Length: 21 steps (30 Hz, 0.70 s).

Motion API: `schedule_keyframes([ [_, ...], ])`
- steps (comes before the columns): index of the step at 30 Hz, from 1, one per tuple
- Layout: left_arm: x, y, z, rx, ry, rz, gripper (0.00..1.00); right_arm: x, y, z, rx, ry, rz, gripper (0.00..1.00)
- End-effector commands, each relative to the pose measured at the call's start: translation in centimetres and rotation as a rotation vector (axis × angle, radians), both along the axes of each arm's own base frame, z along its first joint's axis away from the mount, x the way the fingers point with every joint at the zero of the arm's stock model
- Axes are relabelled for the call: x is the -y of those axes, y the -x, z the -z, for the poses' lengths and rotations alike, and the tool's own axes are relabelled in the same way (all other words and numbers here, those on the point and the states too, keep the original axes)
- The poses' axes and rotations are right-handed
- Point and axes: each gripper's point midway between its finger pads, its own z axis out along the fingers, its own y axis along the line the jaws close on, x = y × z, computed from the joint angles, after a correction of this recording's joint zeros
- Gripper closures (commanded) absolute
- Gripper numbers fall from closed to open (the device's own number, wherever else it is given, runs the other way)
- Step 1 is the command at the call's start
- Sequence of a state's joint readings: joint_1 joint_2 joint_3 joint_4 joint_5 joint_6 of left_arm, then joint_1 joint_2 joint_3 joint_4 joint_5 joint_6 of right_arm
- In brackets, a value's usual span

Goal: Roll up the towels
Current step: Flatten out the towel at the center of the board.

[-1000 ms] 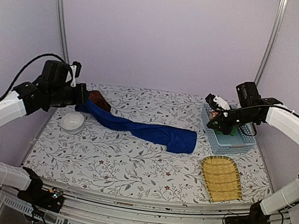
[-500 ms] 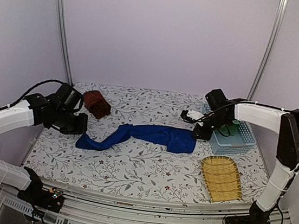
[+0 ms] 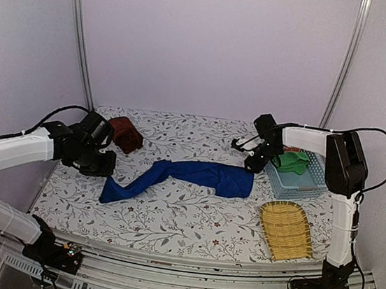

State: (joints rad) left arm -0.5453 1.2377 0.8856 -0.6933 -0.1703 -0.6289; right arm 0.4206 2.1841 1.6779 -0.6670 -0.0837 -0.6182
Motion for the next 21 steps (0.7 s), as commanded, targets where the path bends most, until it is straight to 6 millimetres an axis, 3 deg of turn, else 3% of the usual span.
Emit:
schedule_keyframes([
  [1, -0.2, -0.7, -0.1, 0.016, -0.015, 0.005, 1.00, 0.7, 0.7, 1.9, -0.076, 0.035, 0.043, 0.69],
  [10, -0.8, -0.6, -0.1, 0.025, -0.030, -0.005, 1.00, 1.6, 0.8, 4.8, -0.145, 0.066, 0.087, 0.70],
  [17, -1.1, -0.8, -0.9, 0.052, -0.027, -0.018, 1.00, 1.8, -0.4, 3.5, -0.096, 0.072, 0.126, 0.66],
  [21, -1.5, -1.0, -1.2, 0.065, -0.035, -0.024, 1.00, 2.3, -0.1, 4.5, -0.114, 0.098, 0.134, 0.66],
])
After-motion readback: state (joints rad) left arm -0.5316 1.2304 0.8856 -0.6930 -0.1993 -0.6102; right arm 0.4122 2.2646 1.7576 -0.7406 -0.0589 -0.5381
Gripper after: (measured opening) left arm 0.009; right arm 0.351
